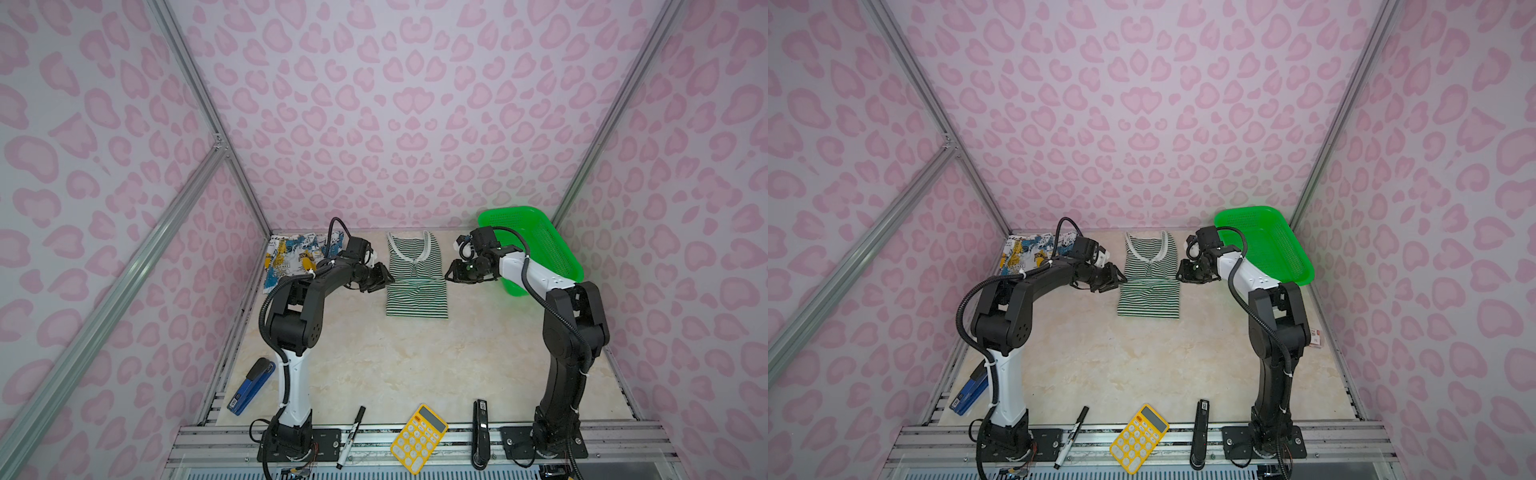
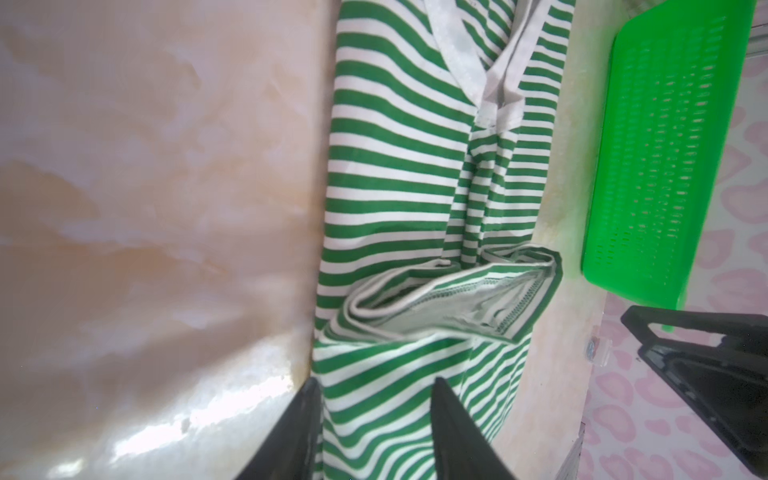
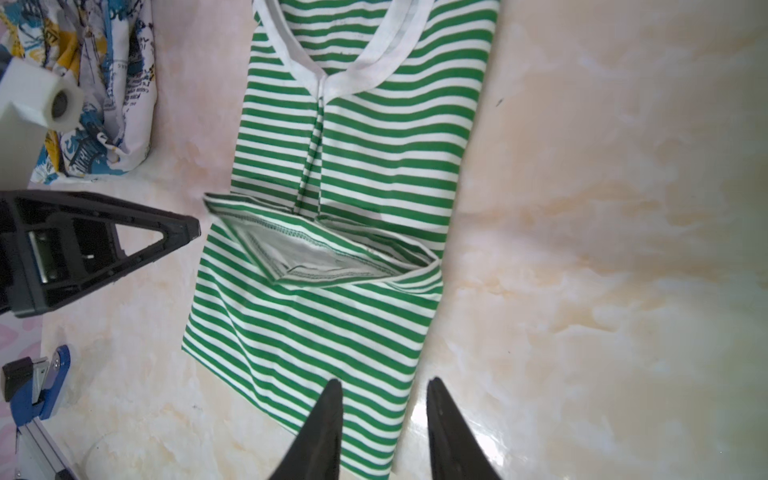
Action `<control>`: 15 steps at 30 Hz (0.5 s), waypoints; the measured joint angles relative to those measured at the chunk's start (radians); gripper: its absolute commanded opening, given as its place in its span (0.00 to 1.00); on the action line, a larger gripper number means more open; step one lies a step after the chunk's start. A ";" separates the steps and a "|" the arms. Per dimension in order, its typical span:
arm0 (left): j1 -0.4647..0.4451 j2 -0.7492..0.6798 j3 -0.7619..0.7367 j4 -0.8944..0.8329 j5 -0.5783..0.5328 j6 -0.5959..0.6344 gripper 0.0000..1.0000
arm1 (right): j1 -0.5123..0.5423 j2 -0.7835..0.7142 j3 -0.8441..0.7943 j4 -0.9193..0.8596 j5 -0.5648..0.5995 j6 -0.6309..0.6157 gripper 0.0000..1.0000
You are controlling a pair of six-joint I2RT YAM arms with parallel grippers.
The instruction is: Fold and stack the mixed laundry pile
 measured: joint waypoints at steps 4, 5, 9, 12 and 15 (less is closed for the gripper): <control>0.002 -0.014 0.006 0.017 -0.001 0.029 0.63 | 0.072 0.032 0.026 -0.008 -0.023 -0.053 0.25; 0.005 -0.026 0.004 0.017 -0.007 0.036 0.63 | 0.091 0.051 0.042 -0.009 -0.026 -0.060 0.24; 0.013 -0.124 -0.054 0.031 -0.045 0.045 0.63 | 0.138 0.138 0.116 -0.006 -0.041 -0.065 0.18; 0.013 -0.201 -0.137 0.056 -0.060 0.048 0.63 | 0.143 0.225 0.197 -0.006 -0.040 -0.051 0.17; 0.012 -0.266 -0.253 0.067 -0.061 0.058 0.63 | 0.144 0.302 0.278 -0.012 -0.016 -0.027 0.16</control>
